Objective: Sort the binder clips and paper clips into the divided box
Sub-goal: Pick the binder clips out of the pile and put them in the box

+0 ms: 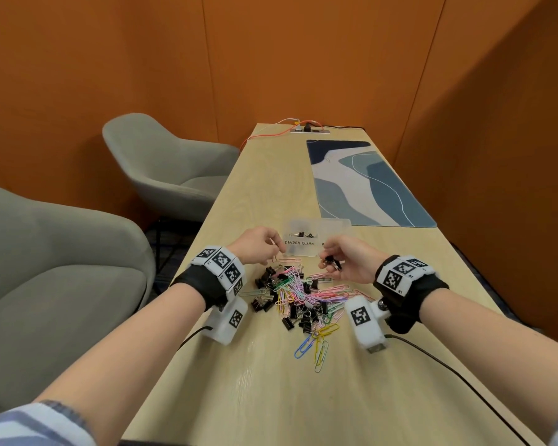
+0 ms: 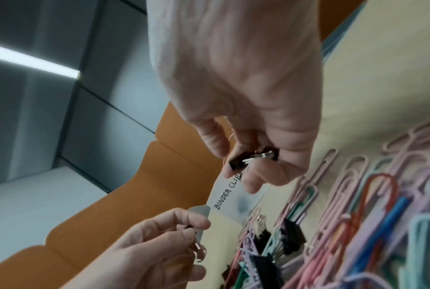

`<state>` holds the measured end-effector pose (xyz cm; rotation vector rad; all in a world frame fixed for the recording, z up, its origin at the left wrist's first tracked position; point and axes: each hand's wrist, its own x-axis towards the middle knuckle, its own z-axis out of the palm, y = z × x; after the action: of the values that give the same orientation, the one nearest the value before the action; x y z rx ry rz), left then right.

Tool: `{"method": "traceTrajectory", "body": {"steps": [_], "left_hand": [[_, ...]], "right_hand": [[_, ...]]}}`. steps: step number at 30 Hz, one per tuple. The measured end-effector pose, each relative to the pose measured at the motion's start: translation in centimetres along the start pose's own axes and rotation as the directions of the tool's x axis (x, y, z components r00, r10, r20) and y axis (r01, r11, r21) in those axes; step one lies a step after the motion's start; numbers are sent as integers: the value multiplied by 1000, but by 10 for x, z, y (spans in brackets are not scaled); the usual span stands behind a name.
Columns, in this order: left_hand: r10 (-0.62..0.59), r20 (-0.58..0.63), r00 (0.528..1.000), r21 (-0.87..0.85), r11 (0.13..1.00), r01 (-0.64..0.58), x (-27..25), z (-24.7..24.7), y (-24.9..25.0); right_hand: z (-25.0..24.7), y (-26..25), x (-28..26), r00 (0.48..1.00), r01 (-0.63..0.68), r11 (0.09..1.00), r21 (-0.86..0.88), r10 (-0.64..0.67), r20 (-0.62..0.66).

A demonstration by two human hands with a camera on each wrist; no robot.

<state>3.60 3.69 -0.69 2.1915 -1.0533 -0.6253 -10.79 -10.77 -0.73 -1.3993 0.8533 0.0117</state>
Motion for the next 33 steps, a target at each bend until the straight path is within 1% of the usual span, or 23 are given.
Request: {"method": "traceTrajectory", "body": {"steps": [2,3,4,6,8,10,11,12,15,17,18,20,22,26,30,33], "left_hand": [[-33,-26,999,-37,999,32,-2,0,0],[-56,-42,998,-51,997,54,-2,-1,-1],[-76,-53,996,-54,996,73,-3,-2,-2],[-85,-62,994,-11,996,85,-5,-4,-4],[-78,-39,996,83,993,81,-9,-5,-5],[-93,1,996,176,980,91,-12,-5,-6],[-103,19,995,218,971,96,-13,-5,-7],[-113,34,993,260,961,100,-15,-4,-8],[-134,78,988,392,915,93,-17,-1,-12],[-138,101,985,416,905,84,-18,0,-15],[-138,115,984,411,908,79,-17,0,-16],[-127,139,982,396,916,62,-16,2,-18],[-101,143,985,377,925,41,-16,4,-19],[-41,123,992,361,932,-6,-17,6,-18],[5,99,995,375,926,-42,-17,7,-21],[18,75,997,390,920,-46,-16,5,-23]], "right_hand": [[1,2,2,999,28,983,-182,-24,22],[2,4,2,998,68,951,-301,-60,35],[4,5,0,994,113,897,-426,-100,52],[8,8,-5,978,198,732,-652,-191,83],[10,11,-10,949,275,538,-797,-284,136],[12,13,-11,929,301,371,-879,-323,182],[13,15,-12,921,307,309,-900,-334,199],[14,16,-10,917,310,276,-910,-341,209],[12,18,-9,888,351,216,-911,-385,251],[12,18,-9,864,383,153,-911,-408,294],[12,17,-9,860,388,128,-913,-406,309],[11,18,-10,862,382,87,-920,-394,321],[11,19,-11,869,370,67,-927,-377,320],[9,20,-12,900,347,74,-935,-307,309],[6,16,-15,914,333,126,-935,-286,287],[4,14,-13,922,287,206,-935,-323,212]]}}
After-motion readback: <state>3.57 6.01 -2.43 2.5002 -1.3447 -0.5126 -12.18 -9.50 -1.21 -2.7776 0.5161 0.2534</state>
